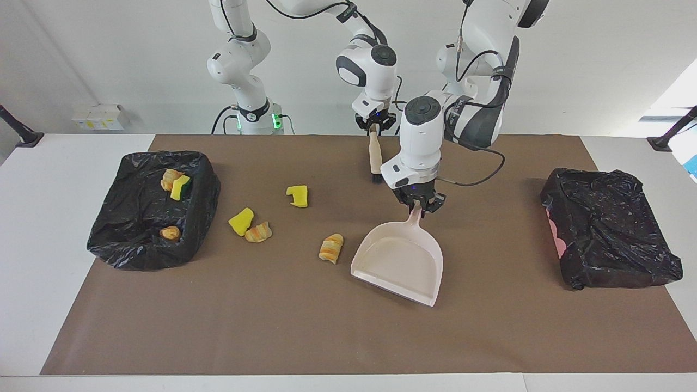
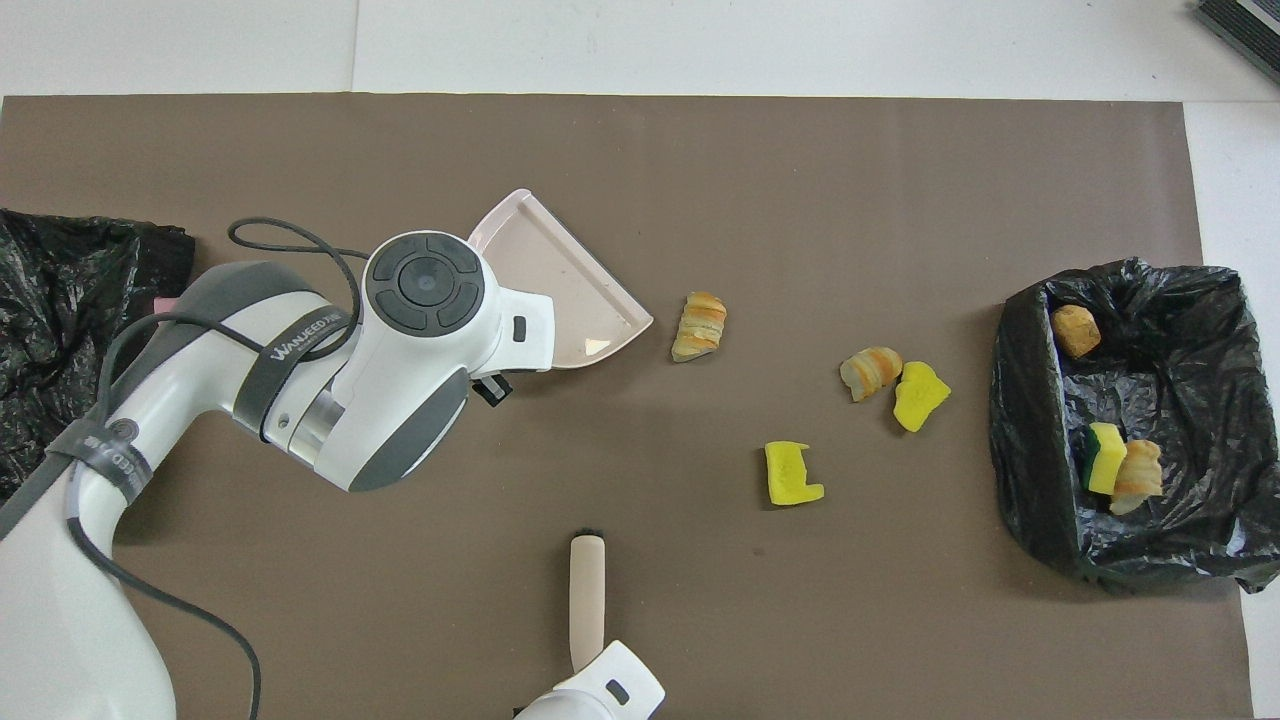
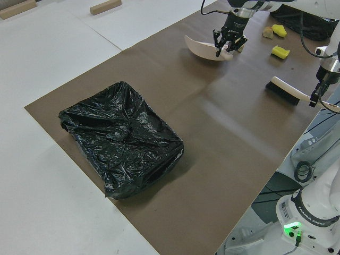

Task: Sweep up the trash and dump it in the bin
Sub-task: 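Lower the dustpan with the left gripper while the right gripper lifts the brush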

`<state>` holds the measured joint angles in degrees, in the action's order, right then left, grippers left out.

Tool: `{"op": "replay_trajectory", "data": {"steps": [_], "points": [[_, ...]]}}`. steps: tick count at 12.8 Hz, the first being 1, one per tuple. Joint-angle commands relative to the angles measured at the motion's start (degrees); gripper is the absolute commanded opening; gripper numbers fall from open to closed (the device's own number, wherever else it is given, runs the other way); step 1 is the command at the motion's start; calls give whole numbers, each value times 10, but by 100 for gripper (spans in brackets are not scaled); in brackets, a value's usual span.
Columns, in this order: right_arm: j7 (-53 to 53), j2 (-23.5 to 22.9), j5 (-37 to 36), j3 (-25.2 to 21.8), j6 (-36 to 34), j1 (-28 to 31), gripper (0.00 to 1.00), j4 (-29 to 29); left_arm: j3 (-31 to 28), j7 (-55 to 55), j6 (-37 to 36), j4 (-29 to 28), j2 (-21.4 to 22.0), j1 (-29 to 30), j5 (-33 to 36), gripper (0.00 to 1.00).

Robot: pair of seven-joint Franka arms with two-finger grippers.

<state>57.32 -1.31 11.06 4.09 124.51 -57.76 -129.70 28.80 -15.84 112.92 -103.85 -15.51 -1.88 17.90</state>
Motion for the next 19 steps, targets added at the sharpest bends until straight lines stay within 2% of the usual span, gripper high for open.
{"op": "replay_trajectory", "data": {"steps": [1,3,5,6,8,10,12,15,19], "points": [[7,53,12,-1,-66,47,0,6,1,-123,-15,-7,12,23,-14,0],[-9,78,7,-2,-120,98,0,8,1,-216,-16,-11,12,33,-14,0],[-33,94,0,-3,-169,155,0,20,1,-258,-10,-21,19,34,-14,0],[-34,99,-11,-4,-194,187,0,29,4,-285,-3,-42,33,29,-13,0],[-25,99,-45,-3,-222,230,0,34,5,-314,58,-97,58,27,-13,0],[-26,98,-65,-3,-246,288,0,27,5,-313,79,-116,63,26,-13,0],[-48,91,-91,-2,-249,345,0,23,5,-314,89,-117,62,26,-13,0],[-139,91,-155,-2,-241,436,0,1,5,-311,99,-124,55,21,-13,0],[-215,92,-213,-2,-190,515,0,-42,6,-312,120,-154,70,14,-13,0]]}}
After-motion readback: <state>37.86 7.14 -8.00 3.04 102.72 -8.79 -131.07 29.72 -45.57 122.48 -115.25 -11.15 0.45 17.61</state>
